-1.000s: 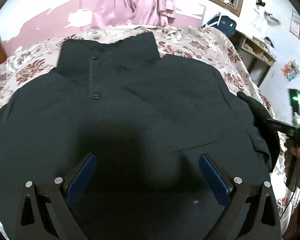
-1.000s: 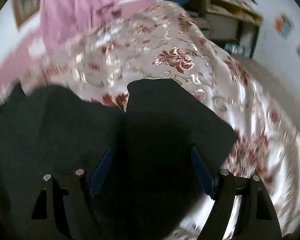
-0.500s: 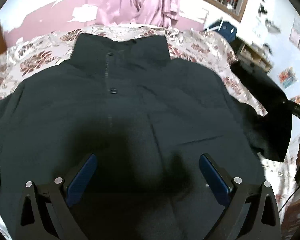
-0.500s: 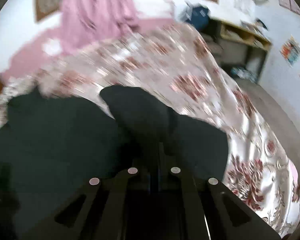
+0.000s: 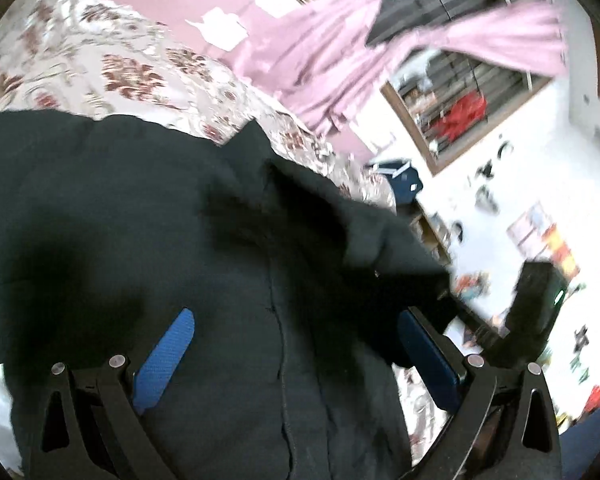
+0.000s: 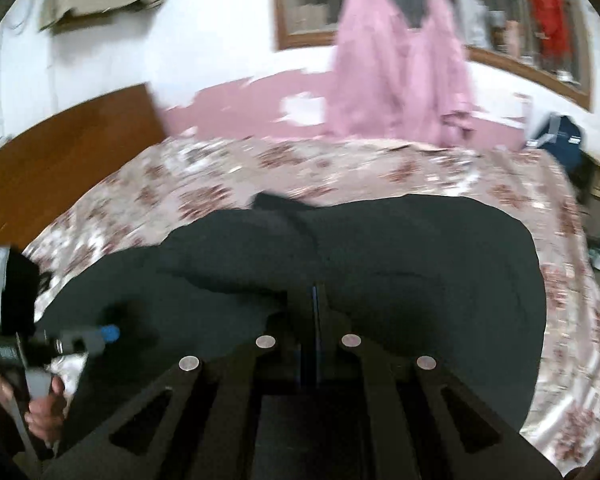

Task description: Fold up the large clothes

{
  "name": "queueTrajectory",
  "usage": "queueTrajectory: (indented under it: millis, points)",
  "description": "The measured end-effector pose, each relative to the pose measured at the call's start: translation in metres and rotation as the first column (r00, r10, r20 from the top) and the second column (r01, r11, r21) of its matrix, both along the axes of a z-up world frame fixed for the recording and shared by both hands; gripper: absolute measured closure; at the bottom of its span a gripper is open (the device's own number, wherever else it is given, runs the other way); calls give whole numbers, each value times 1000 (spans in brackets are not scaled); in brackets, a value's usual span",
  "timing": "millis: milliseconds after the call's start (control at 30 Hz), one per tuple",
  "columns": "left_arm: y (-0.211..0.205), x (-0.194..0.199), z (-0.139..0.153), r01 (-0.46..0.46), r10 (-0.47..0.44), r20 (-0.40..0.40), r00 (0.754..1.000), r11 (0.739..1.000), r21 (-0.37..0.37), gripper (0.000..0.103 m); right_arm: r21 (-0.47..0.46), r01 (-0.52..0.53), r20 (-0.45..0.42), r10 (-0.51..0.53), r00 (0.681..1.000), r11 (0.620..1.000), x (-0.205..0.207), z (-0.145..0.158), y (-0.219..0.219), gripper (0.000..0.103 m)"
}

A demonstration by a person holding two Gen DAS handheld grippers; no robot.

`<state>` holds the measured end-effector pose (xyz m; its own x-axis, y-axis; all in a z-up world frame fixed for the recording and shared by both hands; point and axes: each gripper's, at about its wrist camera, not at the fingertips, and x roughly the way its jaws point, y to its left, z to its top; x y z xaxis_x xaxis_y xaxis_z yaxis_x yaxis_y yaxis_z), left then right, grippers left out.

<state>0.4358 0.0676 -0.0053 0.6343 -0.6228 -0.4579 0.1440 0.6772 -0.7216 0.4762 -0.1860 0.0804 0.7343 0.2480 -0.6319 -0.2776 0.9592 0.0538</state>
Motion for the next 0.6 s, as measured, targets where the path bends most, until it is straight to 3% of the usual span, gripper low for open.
queueTrajectory:
  millis: [167, 300, 367, 467, 533, 600]
  points:
    - [23, 7, -36, -51, 47, -121, 992, 998, -26, 0, 1, -86, -88, 86, 992, 996, -7, -43, 49, 98]
    - [27, 13, -80, -65, 44, -254, 966, 995, -76, 2, 29, -93, -174, 97, 980, 995, -15, -84, 60, 98]
    - [24, 16, -94, -83, 58, -276, 959, 993, -79, 2, 47, -92, -185, 99, 978, 995, -19, -95, 51, 98]
    - [16, 17, -92, -103, 91, -274, 957, 994, -30, 8, 67, -97, -188, 109, 976, 993, -26, -103, 44, 97]
    - [8, 22, -88, -112, 124, -283, 951, 992, 58, 40, 52, -117, -192, 125, 973, 992, -33, -107, 44, 94]
    - [1, 28, -81, -103, 135, -286, 949, 987, 126, 64, 35, -138, -195, 142, 971, 990, -36, -105, 43, 89]
